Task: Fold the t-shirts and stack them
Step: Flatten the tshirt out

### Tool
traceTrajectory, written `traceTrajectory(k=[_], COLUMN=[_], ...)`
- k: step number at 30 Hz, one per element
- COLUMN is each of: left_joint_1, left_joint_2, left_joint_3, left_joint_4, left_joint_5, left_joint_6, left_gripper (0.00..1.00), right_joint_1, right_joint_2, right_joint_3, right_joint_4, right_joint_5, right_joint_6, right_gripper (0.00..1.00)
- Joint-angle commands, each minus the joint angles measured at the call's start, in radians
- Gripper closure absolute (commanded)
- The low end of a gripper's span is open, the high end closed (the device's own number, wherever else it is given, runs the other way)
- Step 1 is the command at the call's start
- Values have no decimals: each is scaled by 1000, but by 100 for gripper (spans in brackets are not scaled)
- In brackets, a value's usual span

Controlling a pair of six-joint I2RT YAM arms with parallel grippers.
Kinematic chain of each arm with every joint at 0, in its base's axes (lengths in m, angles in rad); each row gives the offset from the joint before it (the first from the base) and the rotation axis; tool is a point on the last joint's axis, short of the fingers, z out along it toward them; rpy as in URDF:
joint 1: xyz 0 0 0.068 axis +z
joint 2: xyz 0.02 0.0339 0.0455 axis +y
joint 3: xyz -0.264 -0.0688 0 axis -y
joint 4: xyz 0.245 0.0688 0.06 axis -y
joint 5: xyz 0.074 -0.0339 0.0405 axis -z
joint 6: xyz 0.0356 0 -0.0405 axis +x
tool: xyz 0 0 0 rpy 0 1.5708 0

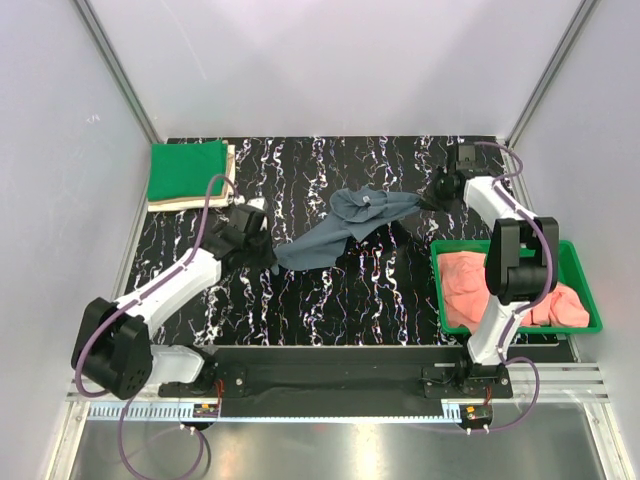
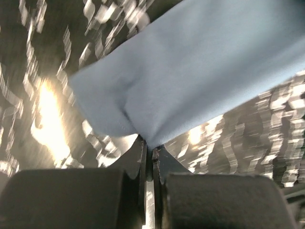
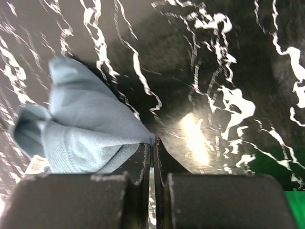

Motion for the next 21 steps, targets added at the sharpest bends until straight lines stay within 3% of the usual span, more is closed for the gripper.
traceTrajectory(k=[1,3,8,10,14,18,21], left_joint_1=[6,4,1,-10,-66,-76,-76], left_joint_2=[-51,-97,-161,-171,-164,-187,-198], left_joint_3=[-17,-48,-152,-195,-265,-264,-227], left_joint_4=[-66,-68,-22,49,83,63,38], left_joint_5=[-110,-82,46,103,111,57,28], left_joint_6=[-27,-62,-102,-120,-159,-163,-145], left_gripper=[100,100,100,96,59,39,35], right_joint_1=[-16,-16,-16,-16,31,204,357], right_joint_2=[21,-2,-71,-89,-204,-273,-304], right_joint_3=[143,105,-24,-41,-46,-50,-85], right_joint_4=[-69,-113,-73,-88,-134,-151,-140], right_joint_5=[77,112,86,77,129,193,206], right_joint_6=[64,128,160,134,89,38,104], right_gripper=[100,100,80,75,61,56,56])
